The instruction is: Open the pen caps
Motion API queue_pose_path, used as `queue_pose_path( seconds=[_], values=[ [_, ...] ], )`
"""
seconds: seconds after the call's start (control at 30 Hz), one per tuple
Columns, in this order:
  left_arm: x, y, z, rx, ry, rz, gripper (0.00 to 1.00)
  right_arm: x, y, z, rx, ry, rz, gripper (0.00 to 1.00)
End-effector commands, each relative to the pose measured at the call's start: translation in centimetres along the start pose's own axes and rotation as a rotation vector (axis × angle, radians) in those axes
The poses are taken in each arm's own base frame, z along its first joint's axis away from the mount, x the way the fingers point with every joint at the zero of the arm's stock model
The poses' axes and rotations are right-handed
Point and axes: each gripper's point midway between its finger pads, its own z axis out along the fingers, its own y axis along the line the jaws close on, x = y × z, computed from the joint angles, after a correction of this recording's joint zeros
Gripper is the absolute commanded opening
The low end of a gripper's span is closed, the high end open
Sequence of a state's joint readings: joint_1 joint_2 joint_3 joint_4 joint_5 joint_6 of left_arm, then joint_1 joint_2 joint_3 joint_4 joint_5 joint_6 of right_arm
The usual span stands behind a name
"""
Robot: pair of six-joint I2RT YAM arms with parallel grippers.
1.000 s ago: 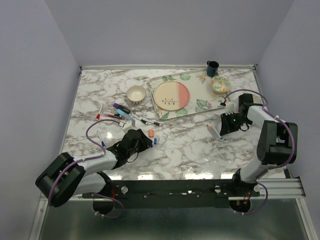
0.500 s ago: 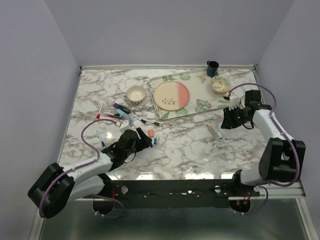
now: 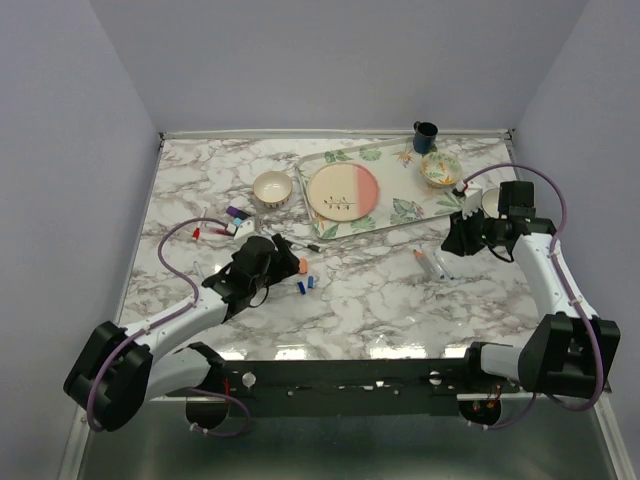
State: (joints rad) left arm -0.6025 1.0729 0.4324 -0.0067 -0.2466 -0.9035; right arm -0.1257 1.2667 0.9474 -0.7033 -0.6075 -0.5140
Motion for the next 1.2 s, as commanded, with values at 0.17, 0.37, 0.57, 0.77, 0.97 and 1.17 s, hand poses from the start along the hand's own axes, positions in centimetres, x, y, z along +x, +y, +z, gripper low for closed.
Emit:
queue_pose_path(
  seconds=[0.17,0.37,0.57,0.77,0.97,1.17],
  values=[
    [-1.6,0.6,2.1,-0.260,0.090,0.069,0.95,-1.4,1.1,-1.1,-0.019,-0.086,-0.056,0.31],
    [-3.2,0.4,3.9,-0.457,0.128,0.100,0.92,-1.8,1.6,-1.5,-0.025,-0.111,-0.074,0.31],
    [-4.0,-0.4,6.3,-0.537,0.133,0.097,0.81,-2.1,1.9,-1.8,-0.031,-0.125,-0.084,0.31],
    [-4.0,-2.2,8.8,-0.524,0.154,0.071,0.64,-2.1,2.2,-1.8,-0.040,-0.127,-0.090,0.31],
    [-3.3,-2.8,10.1,-0.517,0.169,0.024,0.52,-2.2,2.2,-1.9,-0.038,-0.131,-0.093,0.31],
    [-2.3,-2.7,10.6,-0.525,0.178,-0.010,0.50,-2.2,2.2,-2.0,-0.038,-0.131,-0.097,0.31]
  ],
)
